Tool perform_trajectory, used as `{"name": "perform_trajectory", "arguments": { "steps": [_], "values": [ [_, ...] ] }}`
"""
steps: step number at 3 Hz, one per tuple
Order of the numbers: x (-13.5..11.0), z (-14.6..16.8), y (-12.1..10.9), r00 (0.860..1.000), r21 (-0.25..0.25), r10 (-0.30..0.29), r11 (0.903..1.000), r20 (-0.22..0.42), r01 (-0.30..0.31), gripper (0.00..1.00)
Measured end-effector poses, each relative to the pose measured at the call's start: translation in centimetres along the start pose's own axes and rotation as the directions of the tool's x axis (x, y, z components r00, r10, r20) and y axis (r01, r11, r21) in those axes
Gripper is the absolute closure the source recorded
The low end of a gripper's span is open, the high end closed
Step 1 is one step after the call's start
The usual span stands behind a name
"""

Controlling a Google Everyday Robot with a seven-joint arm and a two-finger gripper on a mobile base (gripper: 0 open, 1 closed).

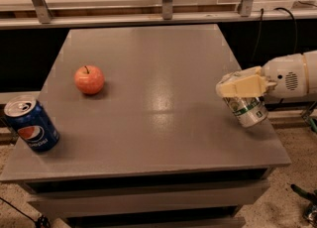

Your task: Place 7up can upright

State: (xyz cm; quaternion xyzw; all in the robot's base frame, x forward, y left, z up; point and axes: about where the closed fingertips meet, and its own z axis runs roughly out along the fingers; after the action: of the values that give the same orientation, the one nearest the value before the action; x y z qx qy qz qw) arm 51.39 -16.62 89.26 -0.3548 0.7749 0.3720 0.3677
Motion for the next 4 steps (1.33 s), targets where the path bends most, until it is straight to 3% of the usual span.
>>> {"name": "perform_trajectory", "arguments": {
  "steps": [1,2,3,4],
  "values": [
    [-1.2,-1.9,-0.2,0.988,-0.055,0.035,0.9981,0.153,-0.027,1.00],
    [-2.3,-3.5,0.1,0.946,-0.103,0.046,0.9945,0.320,-0.013,1.00],
    [-3.1,-4.7,0.5,0.871,-0.128,0.023,0.9907,0.490,0.046,1.00],
    [-3.4,-4.4,0.7,0.878,-0.129,0.016,0.9902,0.479,0.052,1.00]
  ]
}}
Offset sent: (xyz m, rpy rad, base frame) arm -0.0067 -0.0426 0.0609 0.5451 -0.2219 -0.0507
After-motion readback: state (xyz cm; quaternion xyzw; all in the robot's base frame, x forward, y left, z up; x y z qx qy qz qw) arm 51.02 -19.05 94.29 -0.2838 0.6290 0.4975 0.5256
